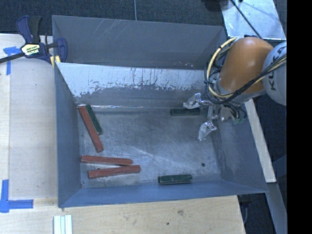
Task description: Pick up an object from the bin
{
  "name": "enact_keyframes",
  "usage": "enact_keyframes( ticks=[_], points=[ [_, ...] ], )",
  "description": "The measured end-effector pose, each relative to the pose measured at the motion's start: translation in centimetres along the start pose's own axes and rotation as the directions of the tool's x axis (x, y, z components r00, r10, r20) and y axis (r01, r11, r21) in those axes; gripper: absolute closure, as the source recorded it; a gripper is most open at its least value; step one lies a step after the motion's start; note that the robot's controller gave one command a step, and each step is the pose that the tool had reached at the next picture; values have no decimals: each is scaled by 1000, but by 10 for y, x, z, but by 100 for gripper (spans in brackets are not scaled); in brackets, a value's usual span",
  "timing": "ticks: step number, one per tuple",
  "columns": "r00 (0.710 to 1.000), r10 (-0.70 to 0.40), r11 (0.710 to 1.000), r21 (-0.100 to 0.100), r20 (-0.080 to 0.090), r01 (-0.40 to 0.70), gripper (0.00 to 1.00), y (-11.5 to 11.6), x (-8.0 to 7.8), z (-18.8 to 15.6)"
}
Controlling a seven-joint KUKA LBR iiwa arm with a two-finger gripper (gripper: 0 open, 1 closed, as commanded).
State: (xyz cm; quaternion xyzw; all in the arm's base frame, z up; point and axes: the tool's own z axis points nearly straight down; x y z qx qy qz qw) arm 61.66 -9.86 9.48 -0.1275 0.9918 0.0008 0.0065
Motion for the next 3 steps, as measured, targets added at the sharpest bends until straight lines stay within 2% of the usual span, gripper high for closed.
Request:
enact_keyframes(
  ticks=[1,2,3],
  points=[
    [998,-61,998,4,-10,61,0,-34,3,-13],
    [998,-69,998,2,3,69,100,37,-22,15],
    [998,-69,998,1,2,68,100,37,-22,15]
  ],
)
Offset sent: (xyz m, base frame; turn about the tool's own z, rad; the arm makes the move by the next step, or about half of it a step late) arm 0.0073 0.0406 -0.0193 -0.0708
